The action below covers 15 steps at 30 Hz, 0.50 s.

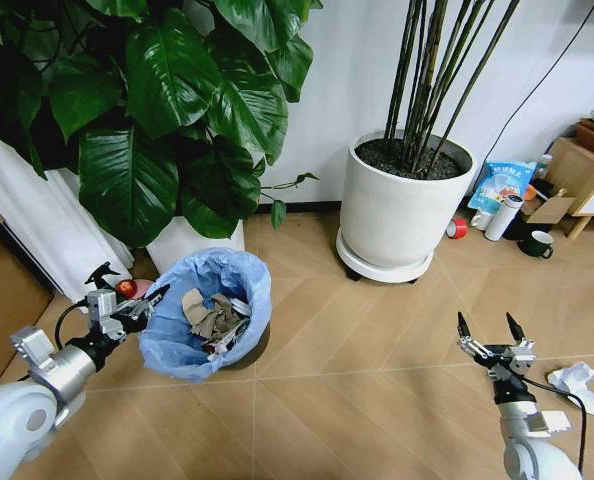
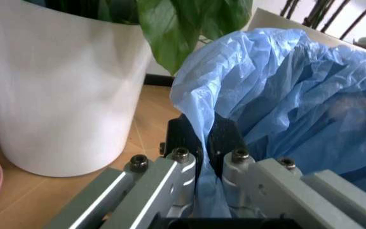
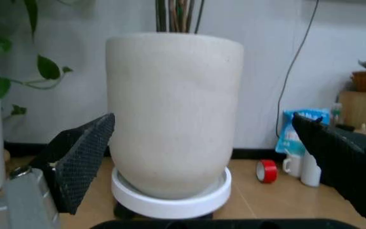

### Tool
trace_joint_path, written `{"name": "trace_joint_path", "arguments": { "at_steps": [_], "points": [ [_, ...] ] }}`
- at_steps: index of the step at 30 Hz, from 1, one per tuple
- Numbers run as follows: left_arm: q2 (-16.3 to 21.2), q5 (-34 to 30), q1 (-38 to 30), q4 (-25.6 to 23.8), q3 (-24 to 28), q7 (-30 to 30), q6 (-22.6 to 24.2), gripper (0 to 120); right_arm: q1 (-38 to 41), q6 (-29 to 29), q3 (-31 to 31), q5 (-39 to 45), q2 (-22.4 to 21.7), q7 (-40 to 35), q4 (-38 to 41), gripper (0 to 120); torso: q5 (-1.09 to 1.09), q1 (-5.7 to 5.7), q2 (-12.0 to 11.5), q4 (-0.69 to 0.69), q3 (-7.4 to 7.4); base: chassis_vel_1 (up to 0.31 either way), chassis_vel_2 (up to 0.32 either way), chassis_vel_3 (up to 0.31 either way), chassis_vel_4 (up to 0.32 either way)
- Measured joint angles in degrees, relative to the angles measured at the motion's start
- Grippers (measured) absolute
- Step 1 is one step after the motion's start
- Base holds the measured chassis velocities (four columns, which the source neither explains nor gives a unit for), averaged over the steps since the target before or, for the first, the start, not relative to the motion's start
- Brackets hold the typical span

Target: Pick up the trash bin and place the garbage on the floor into it.

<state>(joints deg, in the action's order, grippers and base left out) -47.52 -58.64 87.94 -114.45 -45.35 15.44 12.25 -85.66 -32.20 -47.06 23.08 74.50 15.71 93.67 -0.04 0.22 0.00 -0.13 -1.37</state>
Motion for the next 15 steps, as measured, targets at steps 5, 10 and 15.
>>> {"name": "trace_joint_path", "arguments": {
  "at_steps": [5,10,15],
  "points": [
    [-1.9,0.8,0.5,0.2,-0.6,0.5,-0.3,0,-0.4,-0.3,0.0,-0.8,0.7,0.3,0.8,100,-0.01,0.00,0.0,0.00,0.00,0.000,0.000,0.000,0.000],
    [-2.6,1.3,1.2,0.3,-0.7,0.9,-0.5,0,-0.1,0.0,0.1,-0.6,0.9,0.2,-0.2,100,0.00,0.00,0.0,0.01,0.00,0.000,0.000,0.000,0.000],
    [-2.6,1.3,1.3,0.3,-0.7,0.9,-0.5,0,0.0,0.3,0.3,-0.2,0.9,0.1,-0.6,100,0.00,0.00,0.0,0.00,0.00,0.000,0.000,0.000,0.000]
  ]
}}
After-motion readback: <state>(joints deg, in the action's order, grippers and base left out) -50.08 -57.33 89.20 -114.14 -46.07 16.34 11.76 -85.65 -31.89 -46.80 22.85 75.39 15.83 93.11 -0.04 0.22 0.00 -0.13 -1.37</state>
